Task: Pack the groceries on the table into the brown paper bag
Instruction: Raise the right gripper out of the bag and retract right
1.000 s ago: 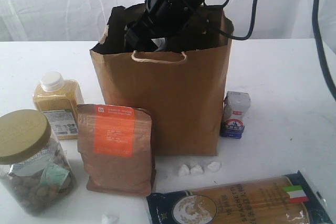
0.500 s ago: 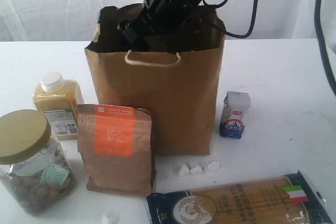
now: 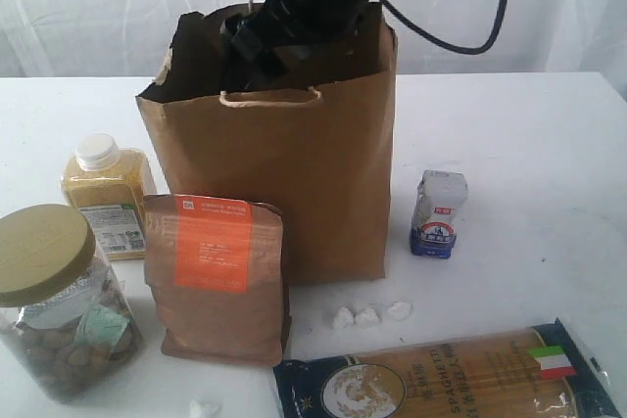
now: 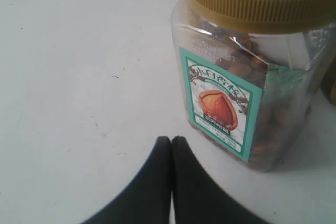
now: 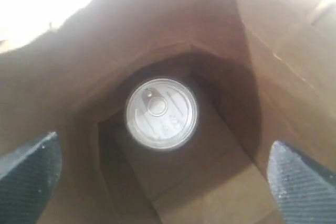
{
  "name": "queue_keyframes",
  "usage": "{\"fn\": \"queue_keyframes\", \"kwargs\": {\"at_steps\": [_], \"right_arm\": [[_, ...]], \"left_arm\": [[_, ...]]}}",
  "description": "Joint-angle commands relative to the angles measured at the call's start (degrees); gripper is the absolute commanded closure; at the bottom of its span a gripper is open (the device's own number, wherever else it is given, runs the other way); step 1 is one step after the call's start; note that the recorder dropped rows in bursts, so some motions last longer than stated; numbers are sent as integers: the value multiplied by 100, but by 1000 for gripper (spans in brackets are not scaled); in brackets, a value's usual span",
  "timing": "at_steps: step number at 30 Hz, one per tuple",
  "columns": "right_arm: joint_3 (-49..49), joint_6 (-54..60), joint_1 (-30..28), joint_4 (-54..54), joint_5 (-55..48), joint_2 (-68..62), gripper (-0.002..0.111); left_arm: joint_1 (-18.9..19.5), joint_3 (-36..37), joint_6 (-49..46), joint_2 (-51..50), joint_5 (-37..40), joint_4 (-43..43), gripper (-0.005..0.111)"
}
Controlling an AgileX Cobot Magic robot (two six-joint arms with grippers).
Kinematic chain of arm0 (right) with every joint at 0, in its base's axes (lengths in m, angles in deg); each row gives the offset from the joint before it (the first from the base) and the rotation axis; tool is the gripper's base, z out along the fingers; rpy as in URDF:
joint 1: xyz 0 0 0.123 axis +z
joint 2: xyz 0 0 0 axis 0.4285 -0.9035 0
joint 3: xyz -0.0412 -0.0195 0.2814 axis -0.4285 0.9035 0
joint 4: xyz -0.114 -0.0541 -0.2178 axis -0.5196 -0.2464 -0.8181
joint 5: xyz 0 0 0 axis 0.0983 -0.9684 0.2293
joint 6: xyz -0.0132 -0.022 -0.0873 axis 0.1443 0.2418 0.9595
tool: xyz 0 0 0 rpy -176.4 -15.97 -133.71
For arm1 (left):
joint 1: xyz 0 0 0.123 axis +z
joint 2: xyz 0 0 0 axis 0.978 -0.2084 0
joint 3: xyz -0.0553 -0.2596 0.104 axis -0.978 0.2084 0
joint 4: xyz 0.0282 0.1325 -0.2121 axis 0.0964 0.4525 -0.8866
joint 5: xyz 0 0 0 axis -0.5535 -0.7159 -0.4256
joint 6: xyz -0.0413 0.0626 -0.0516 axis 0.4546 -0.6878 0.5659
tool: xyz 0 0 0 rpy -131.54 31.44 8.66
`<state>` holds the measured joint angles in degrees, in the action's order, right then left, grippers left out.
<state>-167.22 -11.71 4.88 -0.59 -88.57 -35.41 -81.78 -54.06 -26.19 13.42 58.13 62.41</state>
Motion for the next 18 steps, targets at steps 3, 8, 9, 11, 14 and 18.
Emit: {"fn": "queue_keyframes", "kwargs": {"at_steps": [3, 8, 9, 11, 14, 18], "right_arm": [[-68, -23, 18, -692, -159, 696, 5], [-68, -213, 18, -1891, -211, 1298, 5], [-68, -342, 18, -2101, -249, 1382, 5], [-68, -847, 18, -2719, -395, 1561, 5], [-58, -1524, 18, -3759, -453, 1687, 10], [150, -2334, -6, -4956, -453, 1739, 29]], "left_arm": [[-29, 24, 25, 20, 93, -11, 107], [-29, 24, 25, 20, 93, -11, 107], [-29, 24, 10, 20, 93, 6, 107], [-29, 24, -11, 20, 93, 326, 107], [-29, 24, -130, 20, 93, 636, 107], [-29, 24, -130, 20, 79, 654, 107]]}}
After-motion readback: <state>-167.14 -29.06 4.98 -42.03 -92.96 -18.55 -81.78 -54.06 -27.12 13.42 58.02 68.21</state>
